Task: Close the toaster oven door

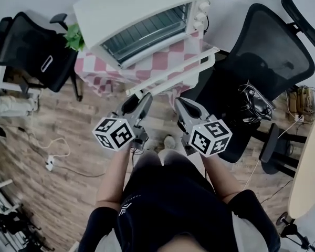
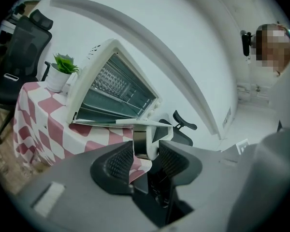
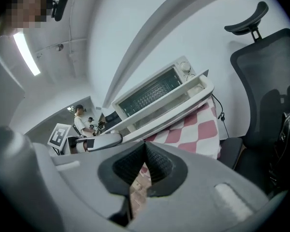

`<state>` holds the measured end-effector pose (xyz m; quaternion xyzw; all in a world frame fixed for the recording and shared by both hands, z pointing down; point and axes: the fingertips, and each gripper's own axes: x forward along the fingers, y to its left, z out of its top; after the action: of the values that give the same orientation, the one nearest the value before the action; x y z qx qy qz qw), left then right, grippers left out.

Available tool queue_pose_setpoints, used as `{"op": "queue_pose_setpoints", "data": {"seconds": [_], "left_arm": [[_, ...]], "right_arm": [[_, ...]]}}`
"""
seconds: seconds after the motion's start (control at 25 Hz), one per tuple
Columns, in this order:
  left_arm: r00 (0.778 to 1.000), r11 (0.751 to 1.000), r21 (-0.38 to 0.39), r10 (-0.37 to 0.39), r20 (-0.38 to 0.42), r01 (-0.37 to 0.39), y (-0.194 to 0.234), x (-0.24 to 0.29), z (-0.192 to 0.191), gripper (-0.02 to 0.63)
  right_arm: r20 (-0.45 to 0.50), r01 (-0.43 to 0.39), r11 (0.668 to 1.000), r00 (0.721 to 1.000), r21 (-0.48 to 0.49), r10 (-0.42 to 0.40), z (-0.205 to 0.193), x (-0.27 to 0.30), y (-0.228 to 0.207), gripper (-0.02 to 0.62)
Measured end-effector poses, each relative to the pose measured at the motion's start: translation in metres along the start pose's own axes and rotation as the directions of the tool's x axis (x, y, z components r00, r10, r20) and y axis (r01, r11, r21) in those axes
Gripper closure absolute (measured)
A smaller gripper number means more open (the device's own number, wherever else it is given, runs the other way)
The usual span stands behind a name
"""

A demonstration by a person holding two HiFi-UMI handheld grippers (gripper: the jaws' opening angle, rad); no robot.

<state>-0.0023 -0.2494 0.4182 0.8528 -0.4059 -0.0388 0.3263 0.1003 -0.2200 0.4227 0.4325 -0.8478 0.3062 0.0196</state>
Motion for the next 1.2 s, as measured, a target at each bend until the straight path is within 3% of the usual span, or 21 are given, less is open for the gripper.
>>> {"op": "queue_pose_setpoints", "data": {"seconds": [0.36, 0.8, 1.2], "left_arm": [[0.999, 1.000, 0.011, -0.017, 0.043, 0.017, -0.003, 0.000, 0.044, 0.419], [0.985, 0.989, -0.103, -0.089, 0.148, 0.105, 0.010, 0.006, 0.106, 0.419], [0.978, 0.979, -0.178, -0.068, 0.197, 0.104, 0.029, 0.013, 0.130, 0.414]], "right_arm": [[0.027, -0.033, 0.999, 0.999, -0.037, 0.034, 0.026, 0.029, 0.015, 0.594], [0.087, 0.032, 0.998, 0.996, -0.062, -0.026, 0.064, 0.054, 0.019, 0.592], [0.087, 0.046, 0.996, 0.995, -0.070, -0.040, 0.075, 0.078, 0.028, 0.592]]}}
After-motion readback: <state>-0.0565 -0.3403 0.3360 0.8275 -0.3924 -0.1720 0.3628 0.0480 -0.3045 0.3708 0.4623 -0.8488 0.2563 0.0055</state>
